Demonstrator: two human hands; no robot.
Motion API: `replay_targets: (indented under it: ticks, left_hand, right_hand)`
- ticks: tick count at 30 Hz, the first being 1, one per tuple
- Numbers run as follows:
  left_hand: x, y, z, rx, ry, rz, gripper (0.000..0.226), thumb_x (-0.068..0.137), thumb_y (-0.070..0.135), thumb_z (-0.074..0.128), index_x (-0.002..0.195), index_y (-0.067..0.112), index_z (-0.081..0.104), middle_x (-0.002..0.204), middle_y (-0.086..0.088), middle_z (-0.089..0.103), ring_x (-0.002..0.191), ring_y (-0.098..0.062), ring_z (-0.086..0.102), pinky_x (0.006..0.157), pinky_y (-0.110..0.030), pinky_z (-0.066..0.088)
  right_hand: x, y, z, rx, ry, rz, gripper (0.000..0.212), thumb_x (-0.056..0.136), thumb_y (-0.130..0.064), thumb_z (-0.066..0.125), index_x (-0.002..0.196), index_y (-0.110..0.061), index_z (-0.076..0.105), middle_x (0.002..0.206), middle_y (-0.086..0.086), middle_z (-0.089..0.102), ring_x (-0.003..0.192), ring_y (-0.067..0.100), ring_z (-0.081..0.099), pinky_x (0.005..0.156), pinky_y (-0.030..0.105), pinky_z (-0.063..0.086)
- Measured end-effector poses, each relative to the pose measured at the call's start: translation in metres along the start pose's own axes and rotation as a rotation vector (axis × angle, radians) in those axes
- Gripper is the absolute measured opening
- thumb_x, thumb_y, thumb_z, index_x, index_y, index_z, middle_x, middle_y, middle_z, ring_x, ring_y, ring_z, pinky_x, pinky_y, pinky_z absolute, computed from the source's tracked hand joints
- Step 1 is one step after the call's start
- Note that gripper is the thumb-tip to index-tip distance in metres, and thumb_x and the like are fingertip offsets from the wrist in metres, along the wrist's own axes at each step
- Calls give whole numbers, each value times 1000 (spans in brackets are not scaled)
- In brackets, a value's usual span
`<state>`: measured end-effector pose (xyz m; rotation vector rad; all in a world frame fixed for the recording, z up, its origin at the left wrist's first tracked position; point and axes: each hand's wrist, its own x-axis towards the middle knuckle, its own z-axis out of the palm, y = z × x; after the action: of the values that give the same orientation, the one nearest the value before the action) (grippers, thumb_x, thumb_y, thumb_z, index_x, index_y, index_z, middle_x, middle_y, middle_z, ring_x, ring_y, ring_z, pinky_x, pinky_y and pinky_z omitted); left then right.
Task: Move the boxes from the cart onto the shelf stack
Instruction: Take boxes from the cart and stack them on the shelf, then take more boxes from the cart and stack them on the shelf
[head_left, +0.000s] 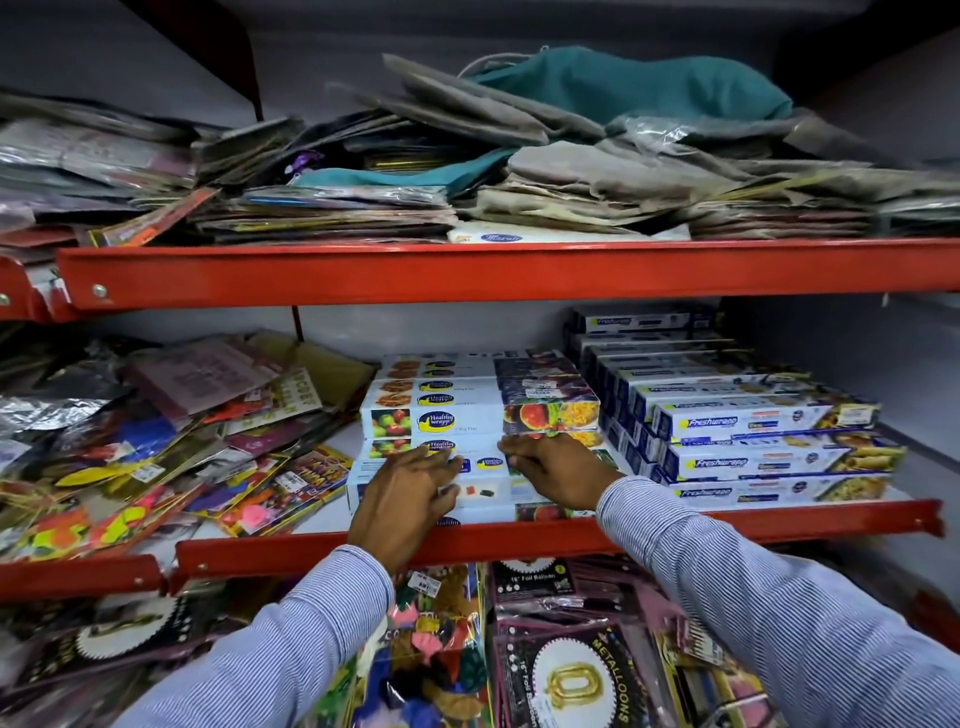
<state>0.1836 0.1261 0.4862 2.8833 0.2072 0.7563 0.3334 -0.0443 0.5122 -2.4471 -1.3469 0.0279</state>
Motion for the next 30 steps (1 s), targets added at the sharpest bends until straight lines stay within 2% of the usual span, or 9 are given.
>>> replay_targets:
  ticks: [5,9,12,14,16,19,23,28,30]
  left_hand:
    - [0,2,1,-18,-28,-2,40,100,31,54,139,24,53,149,2,49,141,-20,39,118,-43,29]
    - [-1,3,2,40,-58,-6,42,104,31,46,145,25,45,155,3,41,146,-19,30,119,-44,20]
    - [-5,4,3,158,-88,-13,45,105,37,37,149,28,37,159,5,34,151,-25,16,120,-56,11]
    - [-14,6,2,224,-68,-7,52,102,45,33,151,26,33,161,2,28,151,-35,6,117,-68,5]
    - [-29,10,-2,241,-33,14,62,98,52,33,154,24,26,164,-3,19,150,-40,0,114,-72,6]
    - [-65,18,-5,264,13,62,70,96,57,37,155,23,21,165,-9,13,150,-41,0,113,-73,9]
    - [-134,27,7,240,-12,90,77,95,60,40,156,21,15,165,-13,8,150,-41,-1,114,-71,10]
    - [-225,25,54,159,-174,72,77,93,58,46,156,21,19,164,-17,10,149,-45,4,116,-67,6]
    - [-261,25,78,123,-280,35,76,93,57,45,155,19,24,163,-19,12,149,-45,4,115,-68,10]
  right_hand:
    - [2,1,-1,-16,-31,-7,41,102,-25,40,142,-17,46,152,1,44,139,23,42,117,33,32]
    - [2,2,1,-21,-11,2,40,102,-23,40,140,-18,48,148,4,48,134,26,48,113,33,37]
    - [-4,-2,2,-34,22,7,39,101,-23,40,139,-20,49,144,9,54,127,31,54,107,36,44]
    - [-12,-9,4,-136,102,-23,41,100,-19,39,141,-20,45,148,10,49,133,32,47,110,42,41]
    - [-26,-18,10,-211,235,-70,46,100,-20,38,145,-19,38,155,7,39,145,32,29,117,48,31]
    - [-65,-37,28,-198,319,-66,54,99,-37,32,151,-23,25,162,3,23,151,31,7,122,51,17]
    - [-128,-52,77,-217,301,-54,65,97,-50,36,153,-28,12,165,3,2,151,31,-12,123,54,5]
    - [-191,-49,157,-182,159,27,68,93,-53,38,152,-24,21,164,9,13,150,40,1,116,65,17]
    - [-215,-42,193,-148,54,54,70,93,-52,40,153,-23,18,164,8,12,150,42,1,117,66,15]
